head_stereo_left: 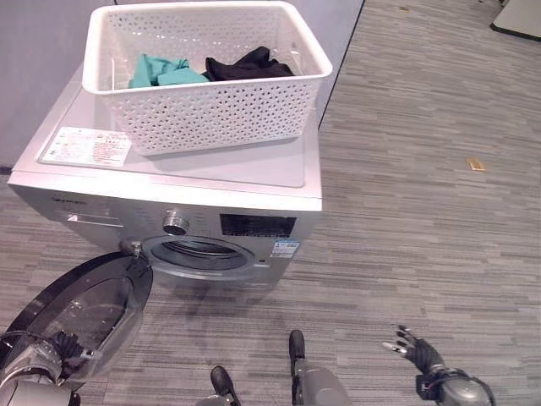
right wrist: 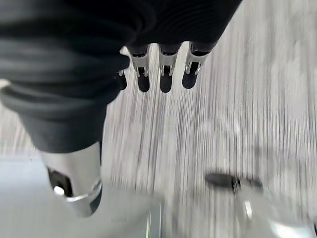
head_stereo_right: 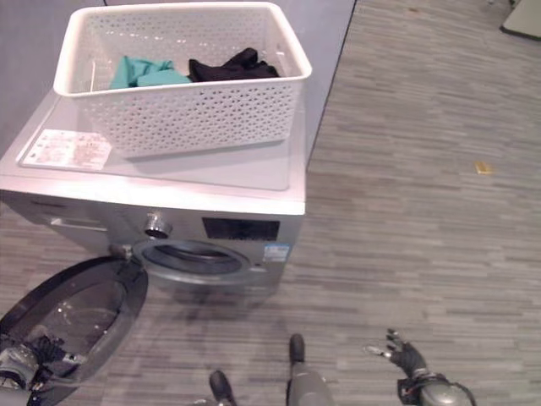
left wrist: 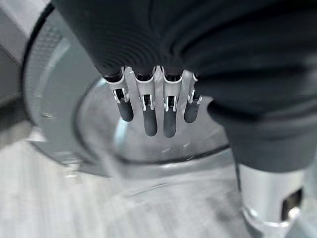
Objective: Grab the laundry basket,head to the washer,open it,put in the laundry and shut it.
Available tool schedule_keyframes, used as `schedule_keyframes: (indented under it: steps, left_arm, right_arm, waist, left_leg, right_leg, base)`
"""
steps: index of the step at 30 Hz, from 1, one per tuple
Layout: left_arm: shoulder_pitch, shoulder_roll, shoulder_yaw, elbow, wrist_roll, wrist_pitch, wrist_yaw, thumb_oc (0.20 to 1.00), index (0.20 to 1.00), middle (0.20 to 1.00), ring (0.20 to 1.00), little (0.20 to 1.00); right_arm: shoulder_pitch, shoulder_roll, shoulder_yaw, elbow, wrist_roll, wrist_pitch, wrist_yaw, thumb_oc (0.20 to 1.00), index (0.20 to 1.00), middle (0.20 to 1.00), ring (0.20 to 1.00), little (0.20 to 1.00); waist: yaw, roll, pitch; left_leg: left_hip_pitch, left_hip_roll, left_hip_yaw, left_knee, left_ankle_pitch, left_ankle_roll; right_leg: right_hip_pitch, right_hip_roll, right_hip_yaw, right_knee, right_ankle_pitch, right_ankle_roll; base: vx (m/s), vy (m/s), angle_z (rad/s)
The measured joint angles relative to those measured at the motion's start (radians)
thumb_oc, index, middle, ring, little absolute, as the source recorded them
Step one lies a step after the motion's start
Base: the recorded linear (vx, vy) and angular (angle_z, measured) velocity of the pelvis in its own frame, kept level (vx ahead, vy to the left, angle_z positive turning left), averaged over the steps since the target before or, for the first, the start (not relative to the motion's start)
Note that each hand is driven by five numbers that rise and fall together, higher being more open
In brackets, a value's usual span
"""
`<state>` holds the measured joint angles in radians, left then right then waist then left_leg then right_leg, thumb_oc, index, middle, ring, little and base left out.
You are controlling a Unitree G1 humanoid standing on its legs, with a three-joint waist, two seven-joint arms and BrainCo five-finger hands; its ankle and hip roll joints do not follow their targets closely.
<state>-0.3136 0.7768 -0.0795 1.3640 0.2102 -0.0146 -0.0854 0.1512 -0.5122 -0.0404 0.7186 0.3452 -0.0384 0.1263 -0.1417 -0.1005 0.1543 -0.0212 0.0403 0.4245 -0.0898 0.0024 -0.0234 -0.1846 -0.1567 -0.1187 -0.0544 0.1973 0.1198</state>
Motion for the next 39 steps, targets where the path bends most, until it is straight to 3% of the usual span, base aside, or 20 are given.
schedule_keyframes:
  steps: [5, 10, 12, 15, 16, 17, 18, 20, 24, 26, 27, 28, 29, 31, 33, 34, 35, 36, 38, 39]
  left_arm:
    - [0.0, 0.006, 0.023, 0.006, -0.045, 0.001, 0.053, 1.0, 1.0, 1.0, 1.0, 1.0]
    - [0.012, 0.001, 0.016, -0.026, -0.046, 0.0, 0.106, 1.0, 1.0, 1.0, 1.0, 1.0]
    - [0.028, -0.031, 0.015, -0.097, -0.046, -0.001, 0.121, 1.0, 1.0, 1.0, 1.0, 1.0]
    - [0.036, -0.127, 0.013, -0.187, -0.058, -0.005, 0.144, 1.0, 1.0, 1.0, 1.0, 1.0]
    - [0.036, -0.127, 0.013, -0.187, -0.058, -0.005, 0.144, 1.0, 1.0, 1.0, 1.0, 1.0]
    - [0.092, -0.242, -0.061, -0.316, -0.085, -0.015, 0.147, 1.0, 1.0, 1.0, 1.0, 1.0]
    - [0.147, -0.256, -0.097, -0.396, -0.089, -0.028, 0.149, 1.0, 1.0, 1.0, 1.0, 1.0]
    - [0.228, -0.305, -0.114, -0.536, -0.095, -0.028, 0.148, 1.0, 1.0, 1.0, 1.0, 1.0]
    - [0.237, -0.406, -0.23, -0.519, -0.095, -0.034, 0.095, 1.0, 1.0, 1.0, 1.0, 1.0]
    - [0.234, -0.418, -0.245, -0.507, -0.111, -0.035, 0.077, 1.0, 1.0, 1.0, 1.0, 1.0]
    - [0.242, -0.412, -0.245, -0.505, -0.121, -0.04, 0.074, 1.0, 1.0, 1.0, 1.0, 1.0]
    - [0.236, -0.43, -0.226, -0.458, -0.127, -0.038, 0.078, 1.0, 1.0, 1.0, 1.0, 1.0]
    - [0.216, -0.447, -0.256, -0.453, -0.132, -0.035, 0.069, 1.0, 1.0, 1.0, 1.0, 1.0]
    - [0.218, -0.469, -0.292, -0.462, -0.133, -0.037, 0.063, 1.0, 1.0, 1.0, 1.0, 1.0]
    - [0.214, -0.479, -0.284, -0.433, -0.134, -0.039, 0.063, 1.0, 1.0, 1.0, 1.0, 1.0]
    - [0.184, -0.478, -0.279, -0.392, -0.148, -0.04, 0.064, 1.0, 1.0, 1.0, 1.0, 1.0]
    - [0.161, -0.468, -0.273, -0.378, -0.165, -0.037, 0.067, 1.0, 1.0, 1.0, 1.0, 1.0]
    - [0.149, -0.45, -0.273, -0.374, -0.169, -0.036, 0.069, 1.0, 1.0, 1.0, 1.0, 1.0]
    - [0.137, -0.452, -0.277, -0.371, -0.171, -0.033, 0.069, 1.0, 1.0, 1.0, 1.0, 1.0]
    - [0.138, -0.464, -0.282, -0.373, -0.17, -0.033, 0.069, 1.0, 1.0, 1.0, 1.0, 1.0]
  right_arm:
    - [-0.019, -0.061, -0.208, -0.108, 0.058, -0.015, -0.098, 1.0, 1.0, 1.0, 1.0, 1.0]
    - [-0.04, -0.196, -0.337, -0.292, 0.072, -0.076, -0.216, 1.0, 1.0, 1.0, 1.0, 1.0]
    - [-0.029, -0.234, -0.41, -0.407, 0.063, -0.093, -0.25, 1.0, 1.0, 1.0, 1.0, 1.0]
    - [-0.045, -0.382, -0.448, -0.485, -0.012, -0.104, -0.288, 1.0, 1.0, 1.0, 1.0, 1.0]
    - [-0.045, -0.382, -0.448, -0.485, -0.012, -0.104, -0.288, 1.0, 1.0, 1.0, 1.0, 1.0]
    - [-0.061, -0.462, -0.495, -0.593, -0.092, -0.118, -0.318, 1.0, 1.0, 1.0, 1.0, 1.0]
    - [-0.077, -0.474, -0.487, -0.603, -0.129, -0.127, -0.319, 1.0, 1.0, 1.0, 1.0, 1.0]
    - [-0.162, -0.486, -0.465, -0.604, -0.133, -0.114, -0.32, 1.0, 1.0, 1.0, 1.0, 1.0]
    - [-0.325, -0.531, -0.335, -0.563, -0.156, -0.093, -0.31, 1.0, 1.0, 1.0, 1.0, 1.0]
    - [-0.372, -0.542, -0.261, -0.555, -0.165, -0.078, -0.296, 1.0, 1.0, 1.0, 1.0, 1.0]
    - [-0.376, -0.551, -0.232, -0.548, -0.171, -0.075, -0.29, 1.0, 1.0, 1.0, 1.0, 1.0]
    - [-0.426, -0.539, -0.184, -0.51, -0.175, -0.07, -0.278, 1.0, 1.0, 1.0, 1.0, 1.0]
    - [-0.514, -0.602, -0.088, -0.438, -0.183, -0.055, -0.251, 1.0, 1.0, 1.0, 1.0, 1.0]
    - [-0.532, -0.674, -0.04, -0.438, -0.186, -0.04, -0.229, 1.0, 1.0, 1.0, 1.0, 1.0]
    - [-0.588, -0.692, -0.002, -0.418, -0.184, -0.042, -0.209, 1.0, 1.0, 1.0, 1.0, 1.0]
    - [-0.619, -0.744, 0.023, -0.418, -0.168, -0.041, -0.193, 1.0, 1.0, 1.0, 1.0, 1.0]
    - [-0.65, -0.77, 0.037, -0.423, -0.16, -0.042, -0.185, 1.0, 1.0, 1.0, 1.0, 1.0]
    - [-0.675, -0.788, 0.043, -0.44, -0.151, -0.047, -0.186, 1.0, 1.0, 1.0, 1.0, 1.0]
    - [-0.678, -0.804, 0.0, -0.477, -0.14, -0.072, -0.188, 1.0, 1.0, 1.0, 1.0, 1.0]
    - [-0.653, -0.822, -0.026, -0.498, -0.133, -0.076, -0.188, 1.0, 1.0, 1.0, 1.0, 1.0]
  waist:
    - [-0.021, -0.039, -0.026]
    - [-0.037, -0.068, -0.037]
    - [-0.036, -0.043, -0.023]
    - [-0.032, 0.02, 0.012]
    - [-0.032, 0.02, 0.012]
    - [-0.041, 0.079, 0.021]
    - [-0.018, 0.05, -0.008]
    - [0.002, 0.07, -0.003]
    - [0.015, 0.083, 0.026]
    - [0.011, 0.06, 0.026]
    - [0.038, 0.044, 0.018]
    - [0.057, 0.045, 0.012]
    - [0.059, 0.08, 0.027]
    - [0.089, 0.111, 0.018]
    - [0.074, 0.127, 0.012]
    - [0.06, 0.12, 0.019]
    - [0.05, 0.084, 0.037]
    - [0.037, 0.044, 0.039]
    - [0.034, 0.016, 0.036]
    - [0.023, 0.011, 0.035]
  left_leg:
    - [-0.046, -0.014, -0.003, 0.004, 0.0, 0.0]
    - [-0.049, -0.019, -0.007, 0.016, 0.004, 0.01]
    - [-0.043, -0.016, -0.022, 0.015, 0.01, 0.017]
    - [-0.008, -0.008, -0.072, 0.002, 0.002, 0.032]
    - [-0.008, -0.008, -0.072, 0.002, 0.002, 0.032]
    - [0.046, -0.001, -0.13, 0.012, -0.001, 0.051]
    - [0.038, -0.023, -0.172, 0.021, -0.019, 0.053]
    - [0.036, -0.004, -0.206, 0.02, -0.022, 0.055]
    - [0.037, 0.005, -0.314, 0.058, -0.046, 0.031]
    - [0.057, -0.004, -0.391, 0.07, -0.061, -0.017]
    - [0.07, 0.001, -0.421, 0.061, -0.07, -0.035]
    - [0.097, 0.031, -0.451, 0.04, -0.074, -0.059]
    - [0.058, 0.062, -0.501, 0.154, -0.105, -0.083]
    - [0.031, 0.063, -0.528, 0.256, -0.135, -0.104]
    - [0.046, 0.103, -0.558, 0.218, -0.132, -0.069]
    - [0.029, 0.132, -0.611, 0.253, -0.118, -0.099]
    - [-0.028, 0.126, -0.598, 0.336, -0.086, -0.115]
    - [-0.072, 0.128, -0.573, 0.387, -0.048, -0.1]
    - [-0.096, 0.156, -0.534, 0.354, 0.032, -0.069]
    - [-0.104, 0.19, -0.461, 0.331, 0.052, -0.09]
  right_leg:
    - [-0.042, -0.021, -0.007, -0.023, -0.05, 0.042]
    - [-0.038, -0.033, -0.028, -0.022, -0.002, 0.028]
    - [-0.038, -0.033, -0.027, 0.002, 0.02, 0.009]
    - [-0.038, -0.026, 0.003, 0.12, 0.006, 0.023]
    - [-0.038, -0.026, 0.003, 0.12, 0.006, 0.023]
    - [-0.066, -0.026, 0.092, 0.286, -0.066, 0.034]
    - [-0.083, -0.051, 0.099, 0.266, -0.07, 0.039]
    - [-0.069, -0.035, 0.13, 0.155, -0.108, 0.03]
    - [-0.08, -0.055, 0.253, -0.045, -0.079, 0.063]
    - [-0.06, -0.076, 0.244, -0.04, -0.105, 0.07]
    - [-0.038, -0.097, 0.218, -0.011, -0.184, 0.064]
    - [-0.043, -0.081, 0.185, 0.045, -0.111, 0.086]
    - [-0.024, -0.044, 0.141, 0.105, -0.096, 0.099]
    - [-0.016, -0.014, 0.104, 0.115, -0.095, 0.08]
    - [-0.005, 0.033, 0.059, 0.166, -0.122, 0.039]
    - [0.004, 0.083, 0.034, 0.209, -0.154, -0.028]
    - [0.018, 0.078, 0.014, 0.203, -0.157, -0.045]
    - [0.027, 0.06, -0.012, 0.174, -0.152, -0.062]
    - [0.056, 0.072, -0.069, 0.159, -0.151, -0.078]
    - [0.075, 0.07, -0.117, 0.144, -0.156, -0.102]
  base:
    - [0.02, 0.04, -0.07]
    - [0.08, 0.07, 0.03]
    - [0.09, 0.082, 0.18]
    - [0.17, 0.042, 0.29]
    - [0.09, -0.031, 0.68]
    - [0.16, -0.133, 0.92]
    - [0.18, -0.128, 0.94]
    - [0.28, -0.165, 0.49]
    - [0.21, -0.182, 0.79]
    - [0.17, -0.211, 1.26]
    - [0.24, -0.326, 1.13]
    - [0.18, -0.264, 1.52]
    - [0.24, -0.382, 1.31]
    - [0.18, -0.375, 0.84]
    - [0.08, -0.405, 0.72]
    - [-0.03, -0.307, 0.94]
    - [-0.04, -0.272, 1.04]
    - [-0.04, -0.125, 0.79]
    - [-0.03, -0.109, 0.97]
    - [0.06, -0.05, 1.43]
